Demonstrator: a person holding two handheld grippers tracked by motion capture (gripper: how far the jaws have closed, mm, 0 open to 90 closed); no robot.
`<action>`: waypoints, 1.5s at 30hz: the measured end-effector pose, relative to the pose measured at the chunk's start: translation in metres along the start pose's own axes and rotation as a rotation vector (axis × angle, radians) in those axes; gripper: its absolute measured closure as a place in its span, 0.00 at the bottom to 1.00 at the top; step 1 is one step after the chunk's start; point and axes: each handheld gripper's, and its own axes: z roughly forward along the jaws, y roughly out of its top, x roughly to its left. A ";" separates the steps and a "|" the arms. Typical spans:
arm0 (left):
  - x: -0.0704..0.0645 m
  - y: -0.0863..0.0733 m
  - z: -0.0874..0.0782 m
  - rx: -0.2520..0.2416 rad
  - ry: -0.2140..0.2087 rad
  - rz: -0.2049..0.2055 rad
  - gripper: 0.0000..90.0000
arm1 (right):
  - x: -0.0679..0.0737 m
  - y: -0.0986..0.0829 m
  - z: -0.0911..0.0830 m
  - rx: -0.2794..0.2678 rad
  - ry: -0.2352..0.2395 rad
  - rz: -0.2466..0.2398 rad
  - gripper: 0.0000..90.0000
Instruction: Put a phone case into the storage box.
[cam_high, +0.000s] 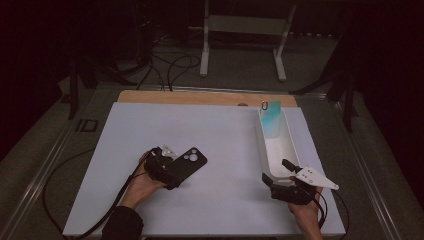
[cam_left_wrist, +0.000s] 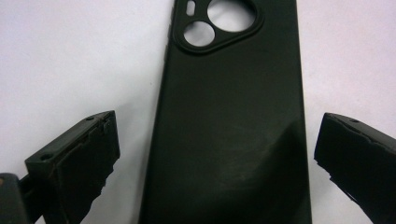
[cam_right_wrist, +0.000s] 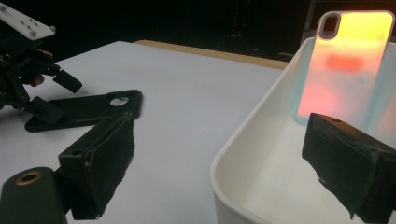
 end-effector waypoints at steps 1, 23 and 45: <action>0.000 0.000 0.001 0.007 -0.001 0.002 0.01 | 0.000 0.000 0.000 0.001 0.000 0.000 0.10; -0.005 0.013 0.014 0.101 0.010 0.035 0.06 | 0.001 0.000 0.001 0.007 -0.003 0.002 0.10; -0.010 0.018 0.009 0.110 0.012 0.006 0.18 | 0.002 0.002 0.001 0.011 0.008 0.004 0.11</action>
